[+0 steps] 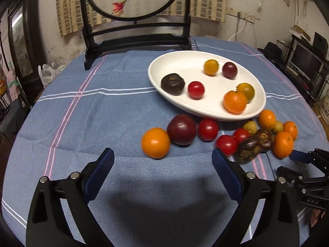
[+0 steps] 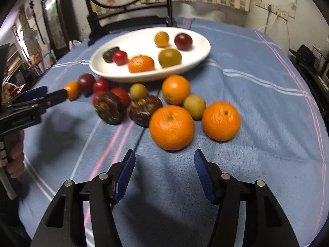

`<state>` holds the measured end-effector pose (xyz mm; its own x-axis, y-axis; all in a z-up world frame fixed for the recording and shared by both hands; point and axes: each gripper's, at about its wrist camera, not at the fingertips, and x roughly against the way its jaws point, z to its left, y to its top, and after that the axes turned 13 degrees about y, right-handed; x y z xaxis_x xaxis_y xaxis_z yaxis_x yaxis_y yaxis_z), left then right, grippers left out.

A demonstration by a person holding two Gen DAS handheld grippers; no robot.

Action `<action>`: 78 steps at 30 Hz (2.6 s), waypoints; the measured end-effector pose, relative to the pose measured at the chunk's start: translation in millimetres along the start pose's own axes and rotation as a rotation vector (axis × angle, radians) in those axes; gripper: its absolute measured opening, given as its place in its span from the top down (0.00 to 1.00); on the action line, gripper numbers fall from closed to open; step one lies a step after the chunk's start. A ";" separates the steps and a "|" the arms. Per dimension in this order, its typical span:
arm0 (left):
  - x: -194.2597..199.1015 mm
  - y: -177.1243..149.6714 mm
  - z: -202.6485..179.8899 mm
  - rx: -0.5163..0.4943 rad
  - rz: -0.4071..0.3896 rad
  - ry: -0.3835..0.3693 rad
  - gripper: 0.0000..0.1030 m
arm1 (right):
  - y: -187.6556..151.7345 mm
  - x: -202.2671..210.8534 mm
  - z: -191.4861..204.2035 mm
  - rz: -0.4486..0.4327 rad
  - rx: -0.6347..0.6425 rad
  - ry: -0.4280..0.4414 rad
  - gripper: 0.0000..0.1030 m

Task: Organize fruits
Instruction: 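Grasp the orange tomato with the left tool while the right tool grasps a mandarin, then place the orange tomato and mandarin on the plate, opening both tools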

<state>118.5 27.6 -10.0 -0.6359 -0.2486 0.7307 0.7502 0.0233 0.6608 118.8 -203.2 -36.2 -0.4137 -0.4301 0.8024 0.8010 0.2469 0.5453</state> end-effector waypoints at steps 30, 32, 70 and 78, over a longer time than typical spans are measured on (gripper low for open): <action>-45.7 6.3 -7.2 -0.097 0.135 0.017 0.30 | 14.9 12.4 -7.7 -0.127 -0.038 0.104 0.56; -47.7 9.7 -8.2 -0.100 0.125 0.003 0.41 | 14.9 15.1 -5.3 -0.137 -0.028 0.116 0.56; -79.1 144.8 -46.3 -0.026 0.049 -0.082 0.67 | 149.7 -49.1 37.2 -0.126 0.153 0.096 0.56; -108.3 145.3 -48.1 0.017 0.106 -0.041 0.60 | 152.3 -65.8 22.5 -0.091 0.089 0.126 0.44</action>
<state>305.0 11.3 -1.4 -0.5603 -0.2039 0.8028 0.8107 0.0637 0.5820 258.3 -117.7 -0.5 -0.4210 -0.5584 0.7148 0.7187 0.2754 0.6384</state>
